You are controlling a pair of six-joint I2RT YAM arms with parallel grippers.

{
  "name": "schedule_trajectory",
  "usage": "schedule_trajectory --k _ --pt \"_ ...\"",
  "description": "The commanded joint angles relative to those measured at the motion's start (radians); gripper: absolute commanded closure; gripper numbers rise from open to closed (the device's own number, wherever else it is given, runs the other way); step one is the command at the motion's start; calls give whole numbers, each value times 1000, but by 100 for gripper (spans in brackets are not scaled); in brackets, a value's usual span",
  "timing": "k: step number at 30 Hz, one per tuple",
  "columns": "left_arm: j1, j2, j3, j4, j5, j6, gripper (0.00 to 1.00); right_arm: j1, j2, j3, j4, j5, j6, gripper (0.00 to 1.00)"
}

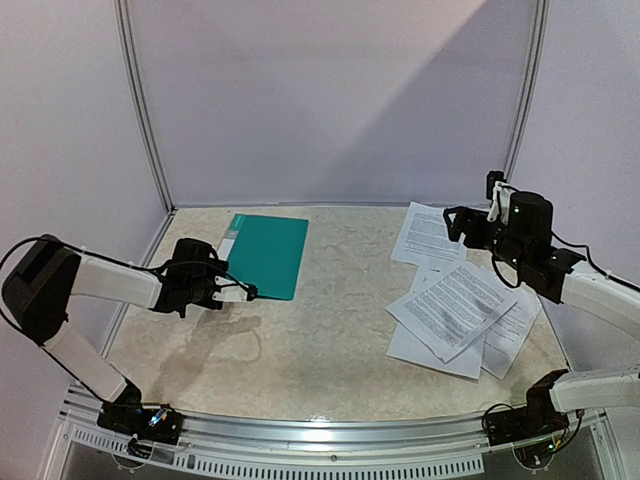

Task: Put the files into the folder
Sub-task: Pick up the folder from the corner of the board.

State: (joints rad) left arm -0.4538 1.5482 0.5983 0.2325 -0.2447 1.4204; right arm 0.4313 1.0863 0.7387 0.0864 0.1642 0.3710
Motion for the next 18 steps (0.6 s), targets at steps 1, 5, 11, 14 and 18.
schedule_trajectory --k 1,5,11,14,18 --pt "-15 113 -26 162 -69 52 32 6 -44 -27 25 68 9 3" --pt "-16 161 -34 216 -61 68 33 5 -70 -39 40 102 1 2" --pt "-19 212 -73 373 -42 89 36 5 -84 -42 41 106 -15 1" --pt "-26 255 -103 526 -46 115 41 6 -84 -45 56 101 -12 1" --pt "-35 290 -139 678 -41 156 44 5 -77 -38 66 94 -18 1"
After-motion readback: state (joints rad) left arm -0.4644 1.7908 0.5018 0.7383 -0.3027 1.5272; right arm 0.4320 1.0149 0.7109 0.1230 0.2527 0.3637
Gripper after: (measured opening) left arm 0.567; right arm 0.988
